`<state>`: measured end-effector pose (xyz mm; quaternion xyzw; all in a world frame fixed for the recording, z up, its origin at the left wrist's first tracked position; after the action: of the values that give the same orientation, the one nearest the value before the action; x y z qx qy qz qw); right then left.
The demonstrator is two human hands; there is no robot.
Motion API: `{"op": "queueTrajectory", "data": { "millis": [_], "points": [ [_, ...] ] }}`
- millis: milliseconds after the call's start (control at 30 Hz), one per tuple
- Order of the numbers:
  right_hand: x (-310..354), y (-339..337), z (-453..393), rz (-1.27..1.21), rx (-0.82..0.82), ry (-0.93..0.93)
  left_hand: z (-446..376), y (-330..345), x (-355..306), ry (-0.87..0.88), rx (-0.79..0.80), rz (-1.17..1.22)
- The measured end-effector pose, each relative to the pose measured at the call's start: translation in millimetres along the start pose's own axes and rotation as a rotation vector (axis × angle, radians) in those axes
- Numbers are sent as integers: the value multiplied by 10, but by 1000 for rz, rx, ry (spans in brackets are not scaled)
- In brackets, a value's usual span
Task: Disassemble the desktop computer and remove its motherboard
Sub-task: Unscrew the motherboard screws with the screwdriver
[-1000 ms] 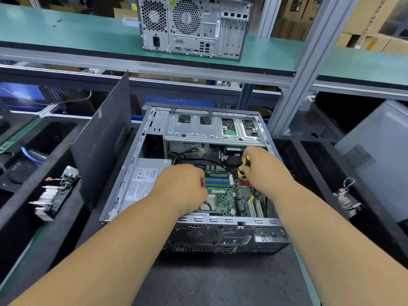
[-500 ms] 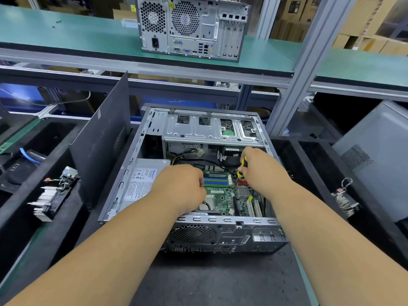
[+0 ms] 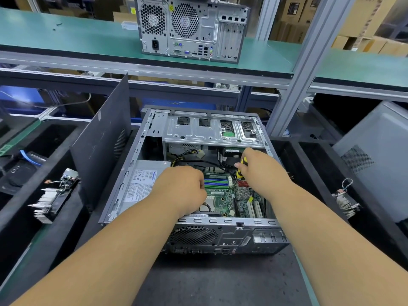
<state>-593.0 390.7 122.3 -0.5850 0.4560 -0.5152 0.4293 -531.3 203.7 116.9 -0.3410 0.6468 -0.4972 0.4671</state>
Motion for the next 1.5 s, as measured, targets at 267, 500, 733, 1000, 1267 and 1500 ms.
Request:
{"op": "queueTrajectory", "data": {
  "millis": [267, 500, 733, 1000, 1267, 1500],
  "points": [
    [-5, -2, 6, -5, -6, 4, 9, -9, -7, -13, 2, 1],
    [-15, 8, -3, -13, -13, 3, 8, -18, -13, -13, 2, -7],
    [-13, 9, 0, -8, -25, -3, 6, -12, -7, -15, 4, -4],
    [-12, 25, -6, 8, -25, -14, -3, -6, 0, -13, 7, -15],
    [18, 26, -29, 74, -21, -97, -1, -2, 7, -19, 17, -13],
    [60, -17, -108, 243, -7, -162, 1, -1, 0, -7, 17, -16]
  ]
}}
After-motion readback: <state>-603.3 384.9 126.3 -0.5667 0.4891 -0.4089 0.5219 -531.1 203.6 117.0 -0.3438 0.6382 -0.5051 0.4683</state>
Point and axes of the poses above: each hand's wrist, its own z-axis away from the middle knuckle, its own y-axis out of the palm, x = y × z, the point moved 5 cm from there along -z, towards the middle knuckle, and after that the axes turned 12 degrees about y, right-handed, at the moved point
